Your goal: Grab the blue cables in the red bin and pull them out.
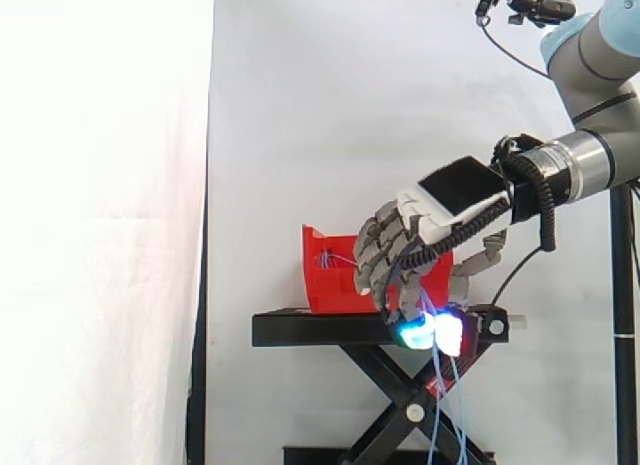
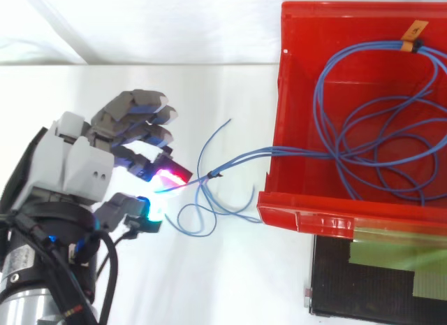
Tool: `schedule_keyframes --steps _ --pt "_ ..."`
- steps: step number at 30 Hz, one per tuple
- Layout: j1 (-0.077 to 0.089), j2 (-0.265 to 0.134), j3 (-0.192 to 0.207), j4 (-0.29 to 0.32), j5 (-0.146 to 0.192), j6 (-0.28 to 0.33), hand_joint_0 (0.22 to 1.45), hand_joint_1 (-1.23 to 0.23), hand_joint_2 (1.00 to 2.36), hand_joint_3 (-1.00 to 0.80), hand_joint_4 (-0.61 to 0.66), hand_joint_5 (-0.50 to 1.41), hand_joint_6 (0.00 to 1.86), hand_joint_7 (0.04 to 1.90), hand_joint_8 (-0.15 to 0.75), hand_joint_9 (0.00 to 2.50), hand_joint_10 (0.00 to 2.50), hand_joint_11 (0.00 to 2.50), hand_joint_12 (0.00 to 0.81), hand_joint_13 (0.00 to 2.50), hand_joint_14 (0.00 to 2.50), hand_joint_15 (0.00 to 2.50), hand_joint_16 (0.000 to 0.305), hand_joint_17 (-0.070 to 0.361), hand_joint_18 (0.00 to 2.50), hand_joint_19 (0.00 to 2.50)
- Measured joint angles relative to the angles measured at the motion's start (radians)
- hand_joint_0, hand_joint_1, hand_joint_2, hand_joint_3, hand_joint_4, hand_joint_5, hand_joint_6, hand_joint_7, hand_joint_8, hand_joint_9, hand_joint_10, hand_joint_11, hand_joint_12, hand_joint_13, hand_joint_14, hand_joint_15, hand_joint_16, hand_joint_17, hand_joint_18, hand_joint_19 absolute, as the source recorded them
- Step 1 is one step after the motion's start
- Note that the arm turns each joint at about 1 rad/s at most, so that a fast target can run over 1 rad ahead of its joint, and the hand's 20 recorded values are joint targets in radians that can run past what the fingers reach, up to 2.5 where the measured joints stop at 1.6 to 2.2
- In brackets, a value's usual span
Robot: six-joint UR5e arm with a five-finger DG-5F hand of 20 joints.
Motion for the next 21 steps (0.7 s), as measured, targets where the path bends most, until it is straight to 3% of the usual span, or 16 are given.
schedule_keyframes --steps 4,14,21 --pt "0.010 0.009 0.000 0.001 -0.001 0.101 0.94 -0.85 1.00 -1.00 0.17 0.88 0.80 0.49 0.277 0.97 0.03 0.74 0.330 0.77 0.02 0.60 0.039 0.088 0.52 0.65" --pt "0.059 0.044 0.000 0.008 0.005 0.372 0.94 -0.85 1.00 -1.00 0.17 0.88 0.78 0.49 0.277 0.96 0.03 0.74 0.328 0.77 0.02 0.59 0.039 0.088 0.52 0.65" --pt "0.078 0.048 0.000 0.016 0.046 0.557 0.94 -0.85 1.00 -1.00 0.17 0.88 0.78 0.49 0.274 0.97 0.03 0.74 0.328 0.77 0.02 0.59 0.039 0.088 0.52 0.65"
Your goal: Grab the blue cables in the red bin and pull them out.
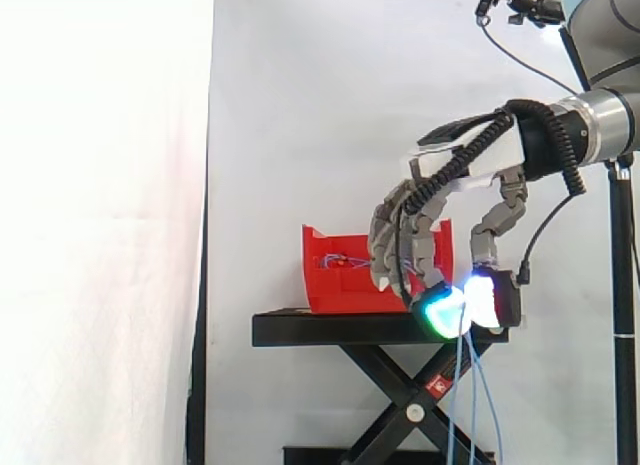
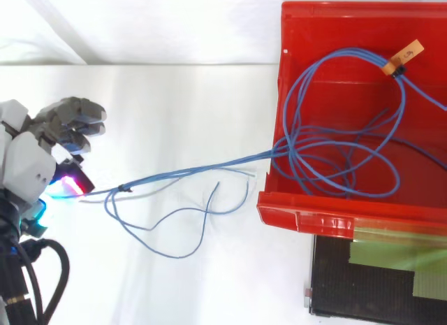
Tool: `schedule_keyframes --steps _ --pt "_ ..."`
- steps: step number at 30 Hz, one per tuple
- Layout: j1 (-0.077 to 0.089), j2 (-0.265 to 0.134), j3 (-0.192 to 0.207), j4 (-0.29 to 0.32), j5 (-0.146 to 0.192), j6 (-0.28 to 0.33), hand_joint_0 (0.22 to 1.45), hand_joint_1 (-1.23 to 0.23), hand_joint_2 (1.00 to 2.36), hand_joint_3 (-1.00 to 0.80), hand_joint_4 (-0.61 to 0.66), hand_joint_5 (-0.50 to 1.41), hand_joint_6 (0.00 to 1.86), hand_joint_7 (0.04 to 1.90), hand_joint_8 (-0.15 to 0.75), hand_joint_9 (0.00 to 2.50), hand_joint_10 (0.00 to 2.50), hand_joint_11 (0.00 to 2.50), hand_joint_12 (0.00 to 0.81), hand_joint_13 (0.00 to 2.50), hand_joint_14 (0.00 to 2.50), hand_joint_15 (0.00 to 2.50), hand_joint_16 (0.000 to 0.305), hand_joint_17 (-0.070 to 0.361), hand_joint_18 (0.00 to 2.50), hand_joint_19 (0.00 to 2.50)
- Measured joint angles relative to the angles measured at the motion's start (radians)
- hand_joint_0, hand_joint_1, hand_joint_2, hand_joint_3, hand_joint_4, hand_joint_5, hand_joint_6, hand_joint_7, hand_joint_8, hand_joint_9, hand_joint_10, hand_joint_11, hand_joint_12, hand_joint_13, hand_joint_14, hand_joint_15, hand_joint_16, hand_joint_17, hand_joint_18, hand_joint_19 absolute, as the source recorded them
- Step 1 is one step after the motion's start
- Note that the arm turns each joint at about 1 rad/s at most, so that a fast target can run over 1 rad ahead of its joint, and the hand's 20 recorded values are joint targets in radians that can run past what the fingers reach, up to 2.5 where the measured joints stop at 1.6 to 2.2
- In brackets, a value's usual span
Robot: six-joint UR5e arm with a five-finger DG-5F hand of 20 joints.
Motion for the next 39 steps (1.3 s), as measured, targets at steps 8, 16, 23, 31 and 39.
schedule_keyframes --steps 8,16,23,31,39 --pt "0.021 0.000 0.000 0.001 0.044 0.210 0.94 -0.85 1.00 -1.00 0.17 0.88 0.78 0.49 0.277 0.97 0.02 0.73 0.328 0.77 0.02 0.59 0.039 0.088 0.52 0.65" --pt "0.041 0.000 0.000 0.003 0.072 0.421 0.94 -0.85 1.00 -1.00 0.17 0.88 0.77 0.50 0.277 0.96 0.03 0.74 0.328 0.77 0.02 0.59 0.039 0.088 0.52 0.65" --pt "0.057 0.000 0.000 0.008 0.088 0.614 0.94 -0.85 1.00 -1.00 0.16 0.88 0.75 0.51 0.277 0.96 0.03 0.73 0.328 0.77 0.02 0.59 0.039 0.088 0.52 0.65" --pt "0.072 0.000 -0.002 0.013 0.090 0.824 0.94 -0.85 1.00 -1.00 0.16 0.89 0.75 0.50 0.276 0.96 0.03 0.73 0.326 0.78 0.02 0.60 0.039 0.088 0.52 0.65" --pt "0.081 0.000 -0.059 0.020 0.090 1.043 0.94 -0.85 1.00 -1.00 0.16 0.89 0.74 0.51 0.277 0.96 0.03 0.73 0.328 0.78 0.02 0.60 0.039 0.088 0.52 0.65"
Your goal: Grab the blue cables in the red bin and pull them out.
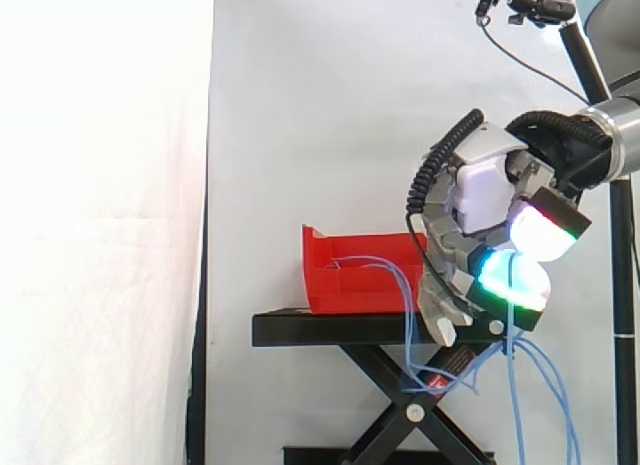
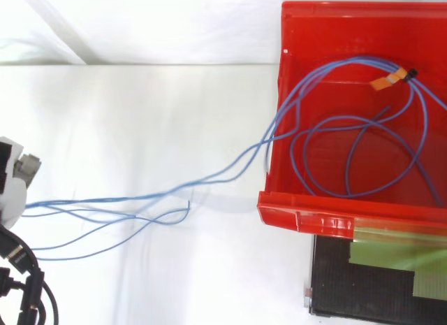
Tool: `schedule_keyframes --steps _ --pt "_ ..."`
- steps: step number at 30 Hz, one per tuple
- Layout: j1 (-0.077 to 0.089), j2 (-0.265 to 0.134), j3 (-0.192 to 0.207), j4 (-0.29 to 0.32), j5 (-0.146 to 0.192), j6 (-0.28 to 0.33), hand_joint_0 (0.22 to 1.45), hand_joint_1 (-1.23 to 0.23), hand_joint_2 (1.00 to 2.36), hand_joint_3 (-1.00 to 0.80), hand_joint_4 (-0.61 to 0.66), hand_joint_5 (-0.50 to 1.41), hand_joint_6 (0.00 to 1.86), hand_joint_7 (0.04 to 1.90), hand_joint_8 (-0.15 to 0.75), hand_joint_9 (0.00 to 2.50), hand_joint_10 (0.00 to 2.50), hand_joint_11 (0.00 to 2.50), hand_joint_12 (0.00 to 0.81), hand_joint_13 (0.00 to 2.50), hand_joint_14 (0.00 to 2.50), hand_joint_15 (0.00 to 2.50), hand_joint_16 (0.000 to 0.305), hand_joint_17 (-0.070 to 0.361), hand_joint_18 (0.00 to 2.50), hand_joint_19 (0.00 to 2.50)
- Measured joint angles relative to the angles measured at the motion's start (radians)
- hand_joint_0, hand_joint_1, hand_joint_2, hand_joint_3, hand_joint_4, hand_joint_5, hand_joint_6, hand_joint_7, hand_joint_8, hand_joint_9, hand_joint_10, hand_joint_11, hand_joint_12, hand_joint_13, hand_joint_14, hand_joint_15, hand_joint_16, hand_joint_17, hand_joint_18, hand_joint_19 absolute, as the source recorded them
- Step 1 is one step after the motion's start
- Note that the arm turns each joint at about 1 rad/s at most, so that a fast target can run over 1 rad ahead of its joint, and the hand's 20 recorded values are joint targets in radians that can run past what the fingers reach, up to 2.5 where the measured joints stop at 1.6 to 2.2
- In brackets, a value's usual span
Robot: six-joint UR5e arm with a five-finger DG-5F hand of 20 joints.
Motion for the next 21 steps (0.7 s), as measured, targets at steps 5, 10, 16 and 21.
schedule_keyframes --steps 5,10,16,21 --pt "0.006 0.000 -0.015 0.036 0.012 0.135 0.94 -0.85 1.00 -1.00 0.16 0.89 0.73 0.51 0.275 0.97 0.03 0.73 0.326 0.78 0.02 0.60 0.039 0.088 0.52 0.65" --pt "0.009 0.000 -0.017 0.057 0.037 0.259 0.94 -0.85 1.00 -1.00 0.17 0.89 0.71 0.52 0.273 0.96 0.03 0.73 0.327 0.78 0.02 0.59 0.039 0.088 0.52 0.65" --pt "0.011 0.000 -0.017 0.065 0.046 0.420 0.94 -0.85 1.00 -1.00 0.16 0.89 0.69 0.53 0.275 0.96 0.02 0.73 0.327 0.79 0.02 0.60 0.039 0.088 0.52 0.66" --pt "0.011 0.000 -0.017 0.081 0.045 0.510 0.94 -0.85 1.00 -1.00 0.17 0.89 0.68 0.53 0.275 0.96 0.02 0.74 0.329 0.78 0.02 0.60 0.039 0.088 0.52 0.66"
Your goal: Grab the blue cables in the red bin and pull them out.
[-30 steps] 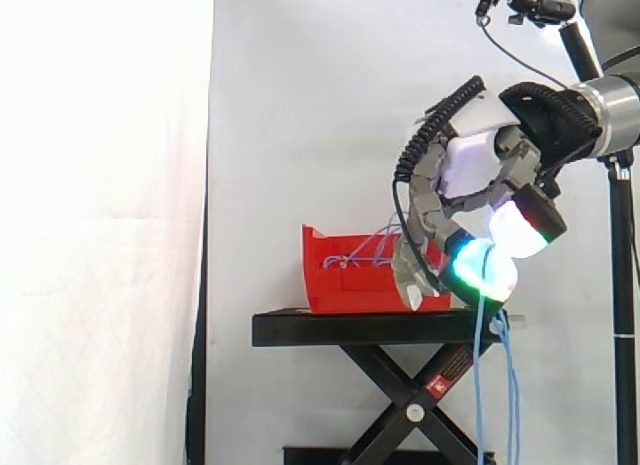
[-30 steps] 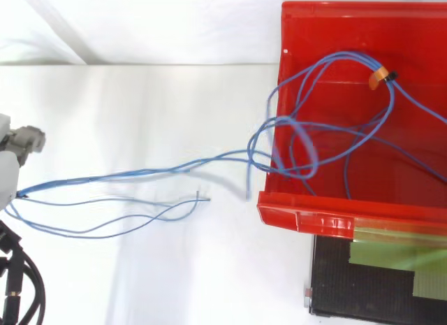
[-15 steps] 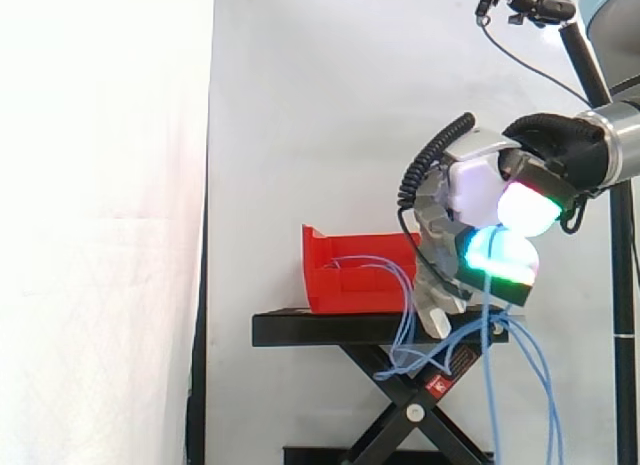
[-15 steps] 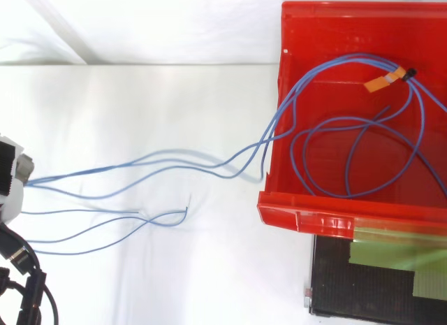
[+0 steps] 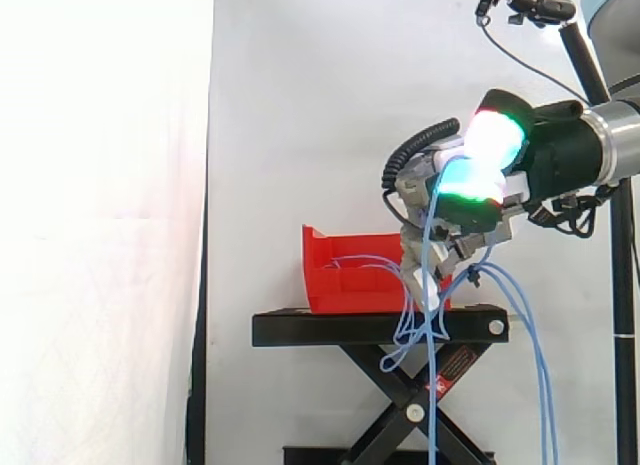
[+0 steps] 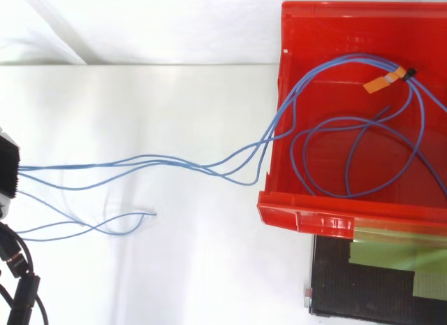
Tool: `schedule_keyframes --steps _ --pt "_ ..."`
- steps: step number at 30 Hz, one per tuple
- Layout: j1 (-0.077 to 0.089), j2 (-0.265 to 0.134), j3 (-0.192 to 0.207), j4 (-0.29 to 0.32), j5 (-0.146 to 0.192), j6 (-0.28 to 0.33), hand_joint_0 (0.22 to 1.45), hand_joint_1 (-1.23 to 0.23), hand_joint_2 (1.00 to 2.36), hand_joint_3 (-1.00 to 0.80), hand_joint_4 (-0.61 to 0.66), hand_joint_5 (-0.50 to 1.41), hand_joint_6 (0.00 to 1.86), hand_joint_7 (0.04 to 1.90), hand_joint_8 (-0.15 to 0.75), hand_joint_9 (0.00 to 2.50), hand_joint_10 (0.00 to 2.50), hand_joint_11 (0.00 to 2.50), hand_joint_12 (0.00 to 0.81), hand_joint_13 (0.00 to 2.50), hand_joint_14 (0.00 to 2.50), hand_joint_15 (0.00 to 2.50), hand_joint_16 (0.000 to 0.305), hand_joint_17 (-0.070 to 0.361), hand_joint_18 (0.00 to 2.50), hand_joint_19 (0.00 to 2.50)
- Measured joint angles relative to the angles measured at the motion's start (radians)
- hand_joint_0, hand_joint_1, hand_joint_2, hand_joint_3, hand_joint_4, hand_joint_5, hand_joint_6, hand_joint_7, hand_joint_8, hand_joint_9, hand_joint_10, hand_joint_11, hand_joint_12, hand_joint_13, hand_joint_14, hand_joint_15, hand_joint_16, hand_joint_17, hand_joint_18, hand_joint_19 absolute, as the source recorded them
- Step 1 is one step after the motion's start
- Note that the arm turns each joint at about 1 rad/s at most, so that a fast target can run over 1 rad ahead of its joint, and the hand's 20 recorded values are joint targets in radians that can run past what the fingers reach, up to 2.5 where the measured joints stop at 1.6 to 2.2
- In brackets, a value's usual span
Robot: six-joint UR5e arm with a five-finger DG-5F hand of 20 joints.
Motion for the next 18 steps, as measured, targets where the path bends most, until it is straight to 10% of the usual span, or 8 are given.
schedule_keyframes --steps 18 --pt "-0.002 0.000 0.000 0.007 -0.002 -0.127 0.91 -0.83 1.00 -1.00 0.17 0.89 0.63 0.55 0.276 0.95 0.03 0.73 0.331 0.78 0.02 0.60 0.039 0.089 0.52 0.66"
